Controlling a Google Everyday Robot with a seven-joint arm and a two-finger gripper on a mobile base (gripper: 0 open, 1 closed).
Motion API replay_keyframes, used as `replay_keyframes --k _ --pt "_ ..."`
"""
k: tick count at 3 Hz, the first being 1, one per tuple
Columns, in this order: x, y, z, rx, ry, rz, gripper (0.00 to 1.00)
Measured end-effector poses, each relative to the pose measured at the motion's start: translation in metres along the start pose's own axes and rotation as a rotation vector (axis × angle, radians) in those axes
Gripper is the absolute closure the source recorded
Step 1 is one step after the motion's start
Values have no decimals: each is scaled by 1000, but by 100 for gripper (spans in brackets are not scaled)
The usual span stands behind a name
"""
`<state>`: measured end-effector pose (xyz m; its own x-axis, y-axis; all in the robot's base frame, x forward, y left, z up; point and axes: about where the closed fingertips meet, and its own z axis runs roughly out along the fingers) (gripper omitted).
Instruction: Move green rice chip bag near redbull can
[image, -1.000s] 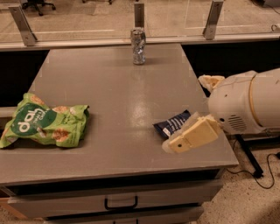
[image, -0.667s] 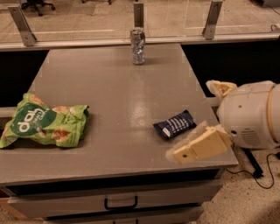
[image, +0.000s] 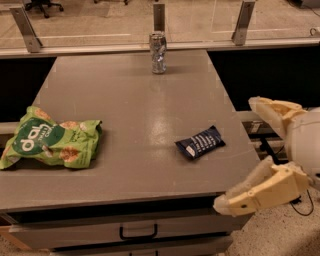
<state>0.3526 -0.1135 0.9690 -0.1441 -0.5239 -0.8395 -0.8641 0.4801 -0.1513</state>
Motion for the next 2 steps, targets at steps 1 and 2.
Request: replay_keyframes --k 1,2 --pt "11 12 10 -44 1 -21 0" --pt "11 12 10 -44 1 -21 0"
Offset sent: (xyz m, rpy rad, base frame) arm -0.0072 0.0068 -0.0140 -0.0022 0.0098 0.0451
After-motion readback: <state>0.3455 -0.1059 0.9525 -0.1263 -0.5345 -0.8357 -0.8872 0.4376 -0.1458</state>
